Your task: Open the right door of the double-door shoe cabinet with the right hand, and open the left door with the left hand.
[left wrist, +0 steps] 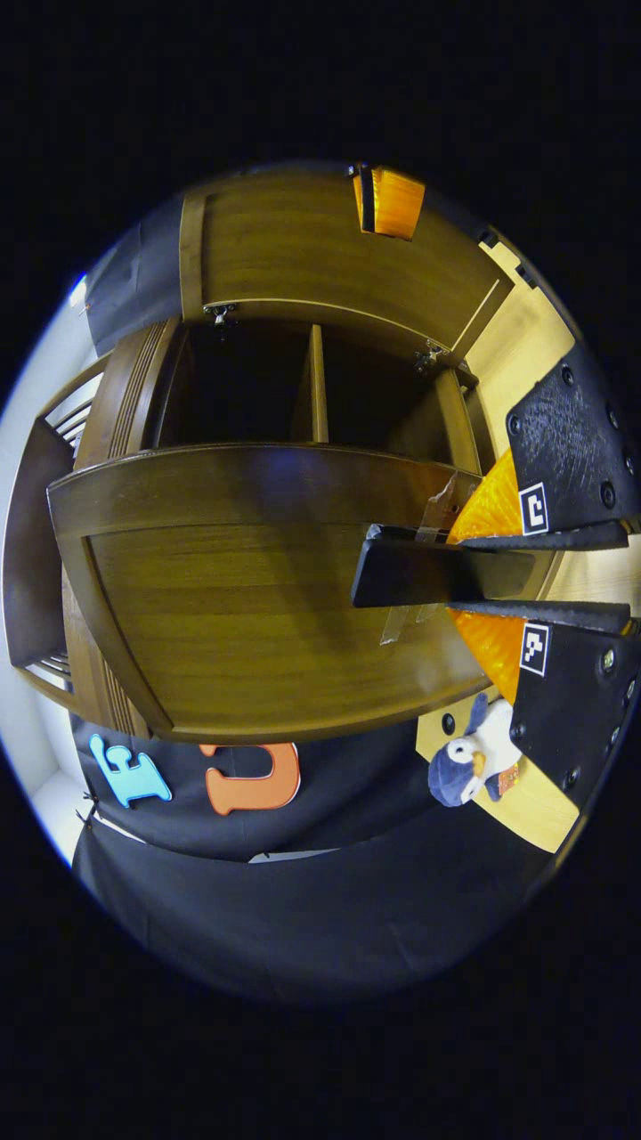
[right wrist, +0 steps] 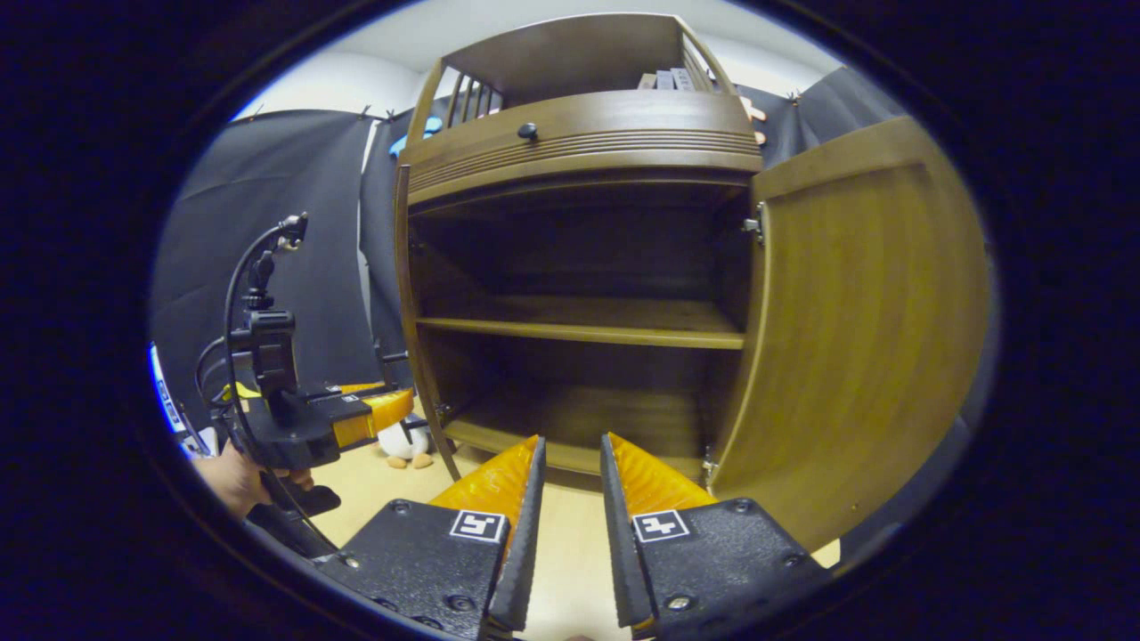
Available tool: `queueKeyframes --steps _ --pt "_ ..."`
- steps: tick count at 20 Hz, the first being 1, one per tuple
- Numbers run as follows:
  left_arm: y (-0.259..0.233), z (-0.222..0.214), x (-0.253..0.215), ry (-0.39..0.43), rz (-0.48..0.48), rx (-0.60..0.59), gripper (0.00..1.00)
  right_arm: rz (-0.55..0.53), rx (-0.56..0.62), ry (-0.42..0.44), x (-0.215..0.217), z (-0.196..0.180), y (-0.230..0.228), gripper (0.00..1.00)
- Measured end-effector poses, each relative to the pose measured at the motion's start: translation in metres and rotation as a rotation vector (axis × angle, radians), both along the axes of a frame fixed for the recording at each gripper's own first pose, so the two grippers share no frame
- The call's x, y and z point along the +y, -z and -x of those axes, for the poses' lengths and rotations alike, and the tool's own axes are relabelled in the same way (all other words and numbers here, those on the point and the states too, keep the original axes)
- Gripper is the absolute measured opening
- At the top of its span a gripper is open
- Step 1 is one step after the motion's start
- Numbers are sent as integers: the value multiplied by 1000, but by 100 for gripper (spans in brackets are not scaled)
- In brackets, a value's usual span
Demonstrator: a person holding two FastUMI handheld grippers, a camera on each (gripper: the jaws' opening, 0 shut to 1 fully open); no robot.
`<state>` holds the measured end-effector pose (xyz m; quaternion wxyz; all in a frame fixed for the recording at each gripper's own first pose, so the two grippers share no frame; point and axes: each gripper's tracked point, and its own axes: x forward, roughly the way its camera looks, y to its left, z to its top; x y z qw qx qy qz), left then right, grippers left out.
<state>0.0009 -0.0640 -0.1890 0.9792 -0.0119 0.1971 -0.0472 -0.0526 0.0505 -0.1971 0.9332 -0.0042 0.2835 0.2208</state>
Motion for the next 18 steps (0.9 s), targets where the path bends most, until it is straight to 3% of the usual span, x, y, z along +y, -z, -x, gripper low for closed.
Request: queueKeyframes --steps 7,18 --pt "-2 25 36 -81 -9 13 22 -9 15 -76 27 1 10 39" --pt "1 54 100 -227 -32 26 21 29 100 -19 36 -12 38 50"
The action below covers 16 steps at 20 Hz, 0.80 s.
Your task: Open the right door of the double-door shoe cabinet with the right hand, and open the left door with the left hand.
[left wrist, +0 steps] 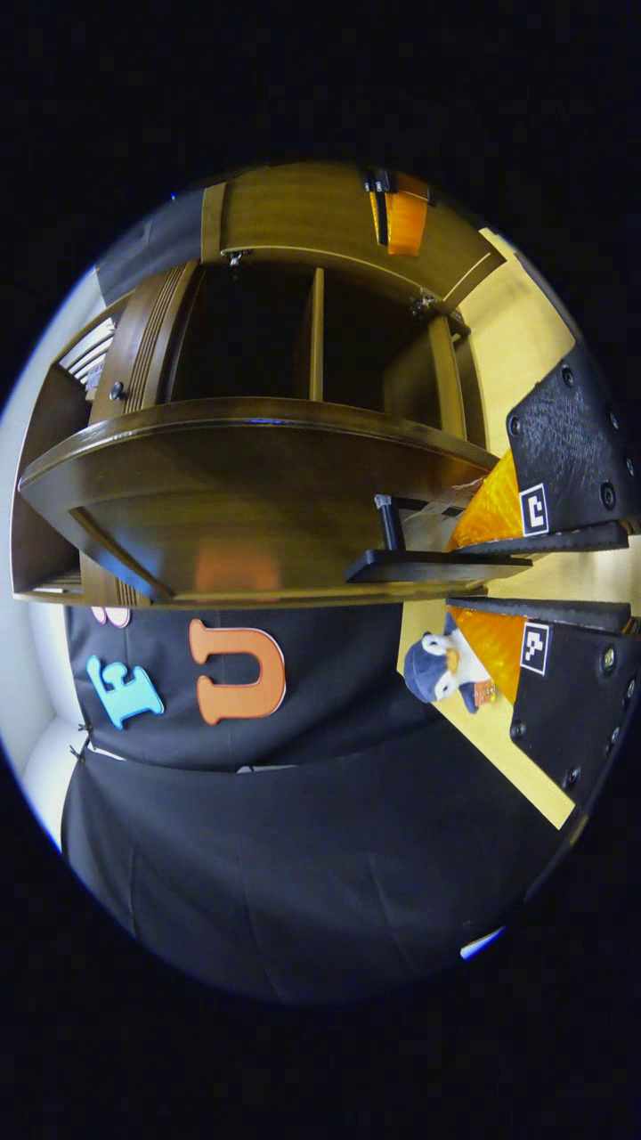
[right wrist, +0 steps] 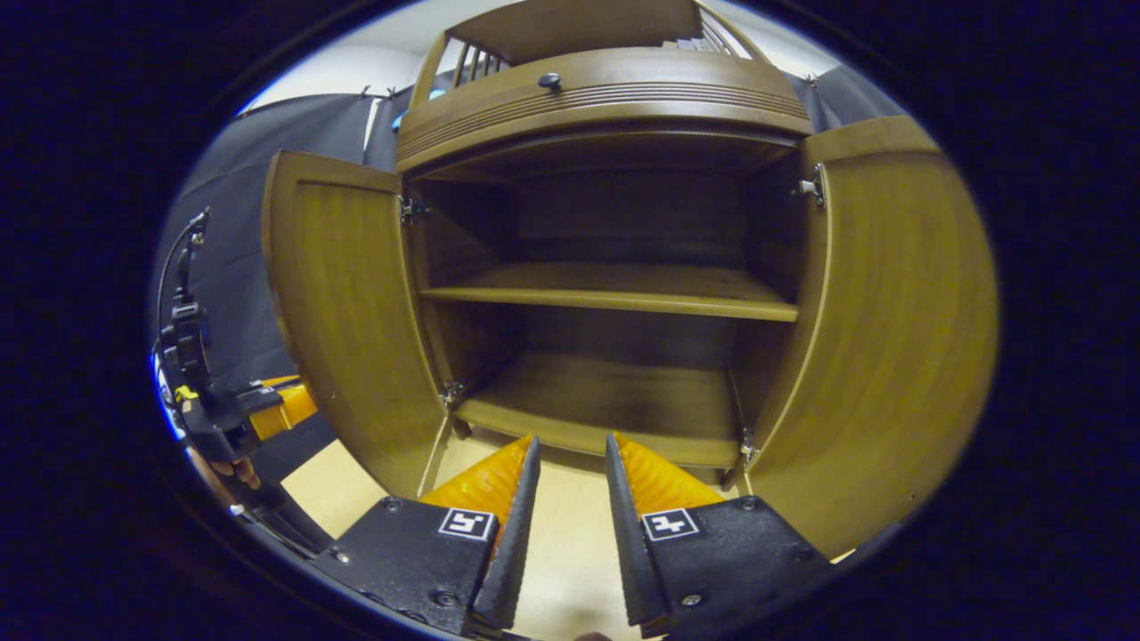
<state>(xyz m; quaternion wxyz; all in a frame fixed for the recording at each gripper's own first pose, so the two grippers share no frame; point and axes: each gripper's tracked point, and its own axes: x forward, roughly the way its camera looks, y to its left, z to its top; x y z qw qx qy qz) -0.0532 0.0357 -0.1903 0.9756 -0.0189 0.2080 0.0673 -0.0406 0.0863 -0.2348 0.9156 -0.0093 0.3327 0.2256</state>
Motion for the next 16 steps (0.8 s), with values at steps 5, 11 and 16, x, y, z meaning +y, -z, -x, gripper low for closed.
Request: queueKeyframes --steps 5,11,16 --pt "-5 8 29 -37 41 -34 16 6 4 11 7 -3 4 48" --pt "-3 10 36 8 56 -31 15 25 -5 43 10 -6 5 48" --pt "3 22 61 -18 62 -10 14 56 13 80 8 -7 13 49"
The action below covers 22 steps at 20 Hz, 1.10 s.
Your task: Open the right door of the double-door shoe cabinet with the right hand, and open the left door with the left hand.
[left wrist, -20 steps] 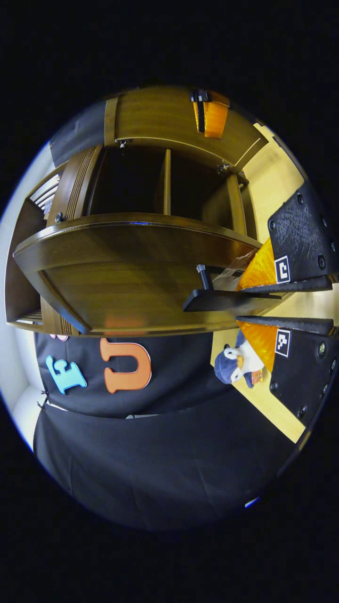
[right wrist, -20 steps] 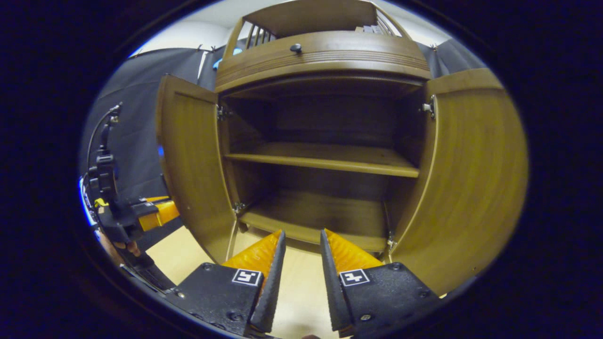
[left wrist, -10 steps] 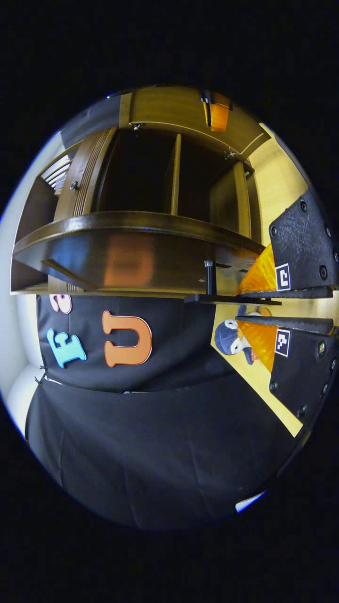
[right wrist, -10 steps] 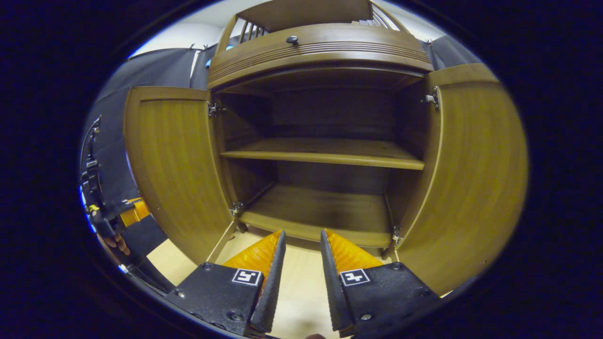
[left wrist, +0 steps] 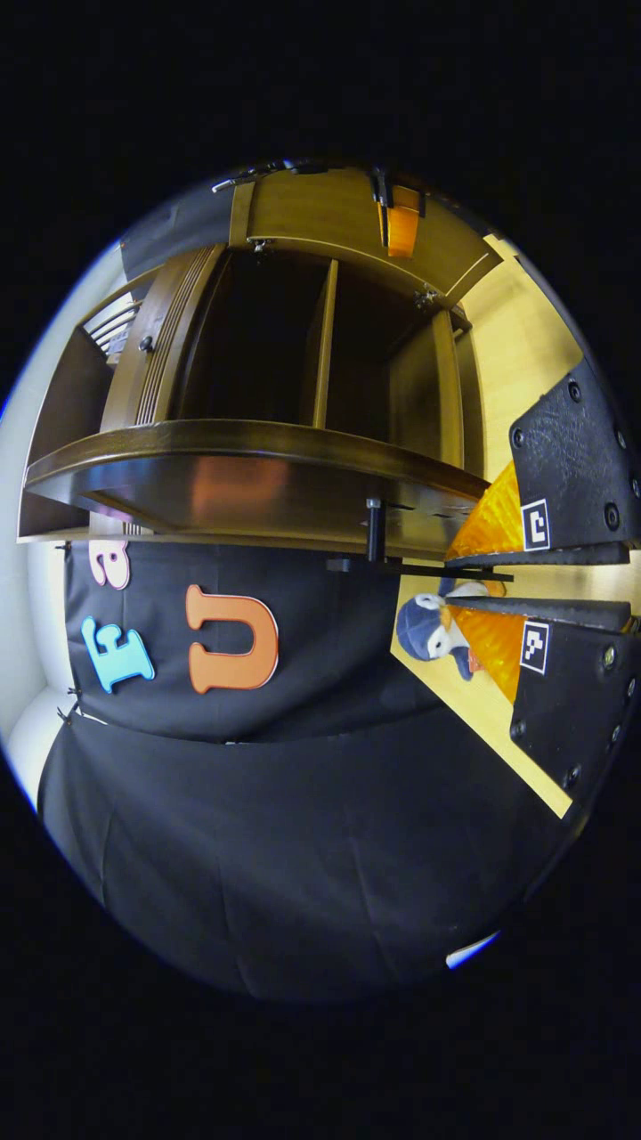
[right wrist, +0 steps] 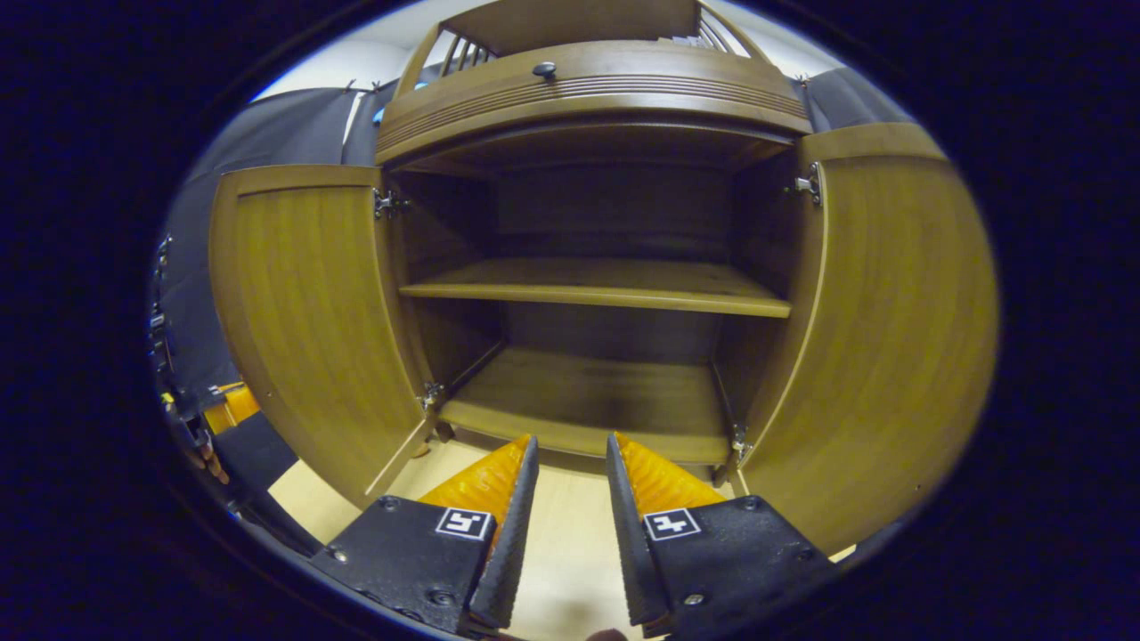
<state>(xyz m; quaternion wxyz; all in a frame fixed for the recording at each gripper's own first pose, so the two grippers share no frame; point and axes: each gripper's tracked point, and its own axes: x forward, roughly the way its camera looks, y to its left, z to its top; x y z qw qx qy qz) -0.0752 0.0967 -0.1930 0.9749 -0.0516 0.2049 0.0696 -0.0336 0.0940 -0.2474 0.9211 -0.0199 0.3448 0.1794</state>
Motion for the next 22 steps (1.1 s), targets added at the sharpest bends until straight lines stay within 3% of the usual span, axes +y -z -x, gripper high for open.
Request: queueKeyframes --steps 3,9,13,14,15,19,20,21,22 --pt "1 5 11 -19 9 4 15 15 11 20 -1 -1 4 49" --pt "-9 20 49 -115 -77 1 15 58 44 72 -11 -1 10 50" --pt "-54 28 65 -223 -222 -103 15 58 7 73 -16 0 -3 54" --pt "-66 23 62 -224 -254 -131 15 59 -11 74 -17 -1 -8 50" --pt "-77 21 56 -220 -278 -156 29 57 -32 76 -18 -4 -14 50" --pt "-85 4 -3 -103 -267 -205 35 71 -117 93 -25 -14 -35 50" --pt "-83 -1 -17 -78 -252 -207 31 73 -133 99 -27 -14 -40 54" --pt "-80 -4 -29 -60 -220 -206 42 70 -148 106 -28 -14 -46 50" --pt "-78 -7 -46 -28 -177 -212 47 65 -158 107 -28 -16 -49 54"
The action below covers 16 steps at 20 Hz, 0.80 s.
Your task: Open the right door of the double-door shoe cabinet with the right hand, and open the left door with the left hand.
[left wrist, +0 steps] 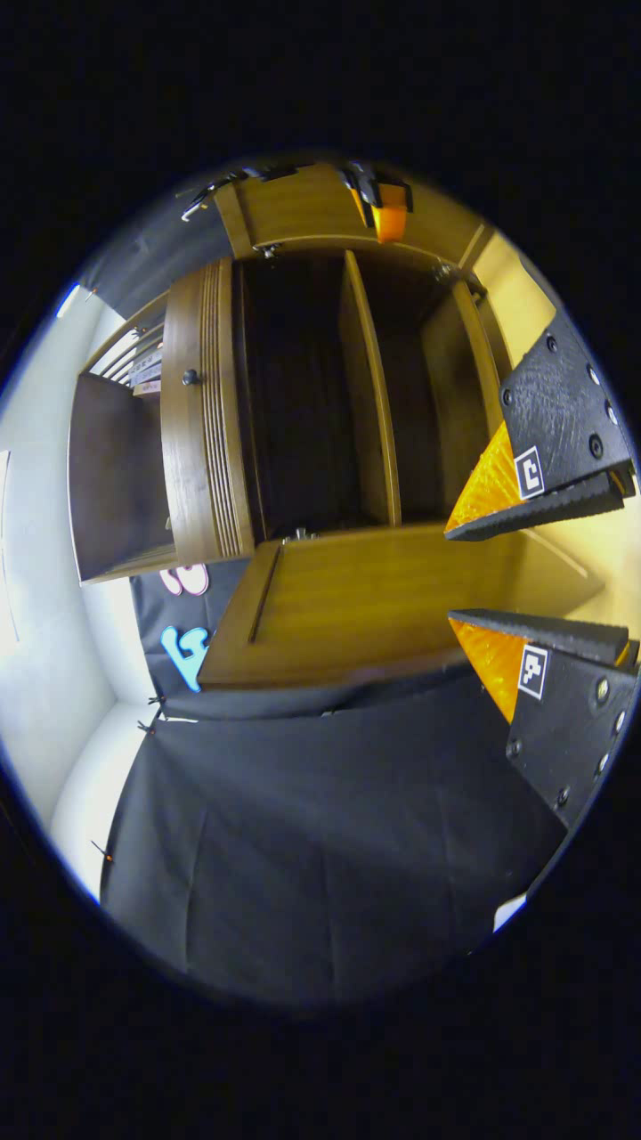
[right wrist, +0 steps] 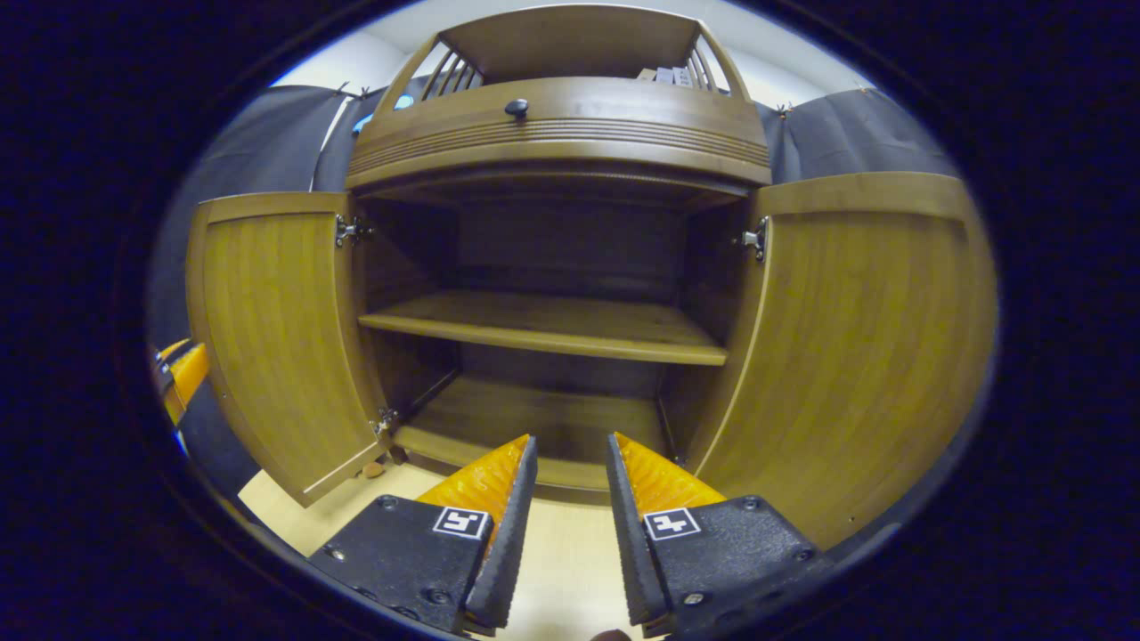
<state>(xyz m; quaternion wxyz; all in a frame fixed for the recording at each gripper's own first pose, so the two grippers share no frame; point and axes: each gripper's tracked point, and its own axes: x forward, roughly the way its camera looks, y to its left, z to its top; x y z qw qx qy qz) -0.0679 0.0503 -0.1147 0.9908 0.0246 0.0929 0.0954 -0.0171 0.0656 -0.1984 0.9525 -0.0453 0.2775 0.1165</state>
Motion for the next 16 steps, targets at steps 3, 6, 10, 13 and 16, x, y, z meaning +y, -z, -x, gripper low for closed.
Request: queueKeyframes --steps 3,6,10,13,16 --pt "-10 -17 -47 78 55 -18 51 40 -45 15 -10 -2 -14 54" --pt "-14 -33 -77 144 74 -34 70 74 -106 -10 -9 0 -30 70" --pt "-12 -46 -106 202 100 -19 70 69 -137 -26 -11 3 -39 100" --pt "-12 -49 -118 227 141 -7 69 20 -140 5 -19 -6 -48 100" --pt "-19 -54 -119 228 161 -6 80 -23 -143 33 -27 -10 -58 100"
